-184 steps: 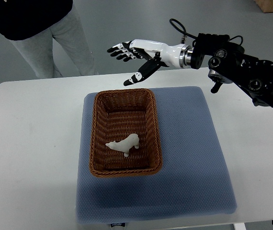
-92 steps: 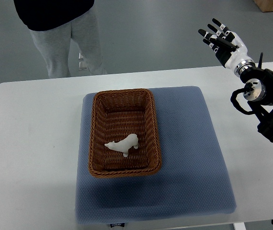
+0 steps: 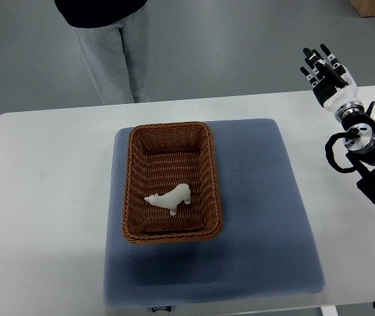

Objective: Place white bear in brown basket with right hand

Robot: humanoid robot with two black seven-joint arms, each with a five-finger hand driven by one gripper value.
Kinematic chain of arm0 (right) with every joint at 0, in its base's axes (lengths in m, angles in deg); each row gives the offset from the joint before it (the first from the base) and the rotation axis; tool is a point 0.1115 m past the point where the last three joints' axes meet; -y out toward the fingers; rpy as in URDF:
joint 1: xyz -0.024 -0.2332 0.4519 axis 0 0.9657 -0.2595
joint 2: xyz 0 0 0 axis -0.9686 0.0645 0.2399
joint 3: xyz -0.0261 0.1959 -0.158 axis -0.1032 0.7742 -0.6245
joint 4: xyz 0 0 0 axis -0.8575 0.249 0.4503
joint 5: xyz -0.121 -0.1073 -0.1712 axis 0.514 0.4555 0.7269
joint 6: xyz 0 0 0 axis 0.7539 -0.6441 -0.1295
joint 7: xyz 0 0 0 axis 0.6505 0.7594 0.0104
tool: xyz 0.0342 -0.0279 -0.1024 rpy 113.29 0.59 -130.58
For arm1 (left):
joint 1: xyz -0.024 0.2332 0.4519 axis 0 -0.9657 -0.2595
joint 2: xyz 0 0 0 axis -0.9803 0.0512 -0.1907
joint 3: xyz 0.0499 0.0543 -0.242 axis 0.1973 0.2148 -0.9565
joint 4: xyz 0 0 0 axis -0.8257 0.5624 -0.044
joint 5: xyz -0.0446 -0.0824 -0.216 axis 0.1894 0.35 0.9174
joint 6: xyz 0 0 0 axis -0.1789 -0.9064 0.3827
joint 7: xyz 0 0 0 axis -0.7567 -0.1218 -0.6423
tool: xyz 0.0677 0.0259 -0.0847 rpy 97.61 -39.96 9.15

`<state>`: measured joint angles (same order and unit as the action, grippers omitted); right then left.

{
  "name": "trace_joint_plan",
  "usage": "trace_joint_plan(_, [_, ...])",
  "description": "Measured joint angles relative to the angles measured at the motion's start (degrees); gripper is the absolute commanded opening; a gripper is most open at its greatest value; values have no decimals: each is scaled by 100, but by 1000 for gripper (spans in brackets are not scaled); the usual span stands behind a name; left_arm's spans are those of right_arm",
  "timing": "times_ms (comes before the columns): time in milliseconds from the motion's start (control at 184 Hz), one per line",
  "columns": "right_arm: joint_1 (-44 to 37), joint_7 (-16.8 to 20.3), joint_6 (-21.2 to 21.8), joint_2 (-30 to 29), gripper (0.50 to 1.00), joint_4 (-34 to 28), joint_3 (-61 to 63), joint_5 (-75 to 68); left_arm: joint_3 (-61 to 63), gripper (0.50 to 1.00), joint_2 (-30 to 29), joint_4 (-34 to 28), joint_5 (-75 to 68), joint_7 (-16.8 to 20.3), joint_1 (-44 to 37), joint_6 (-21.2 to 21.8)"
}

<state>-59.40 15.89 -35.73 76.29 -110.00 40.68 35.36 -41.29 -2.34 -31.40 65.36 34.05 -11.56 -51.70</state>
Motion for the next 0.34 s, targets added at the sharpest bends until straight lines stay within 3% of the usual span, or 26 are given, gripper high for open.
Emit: trace_joint_plan(341, [279, -22, 21, -8, 926, 39, -34, 28, 0, 1000, 0, 0, 0, 0, 0, 0])
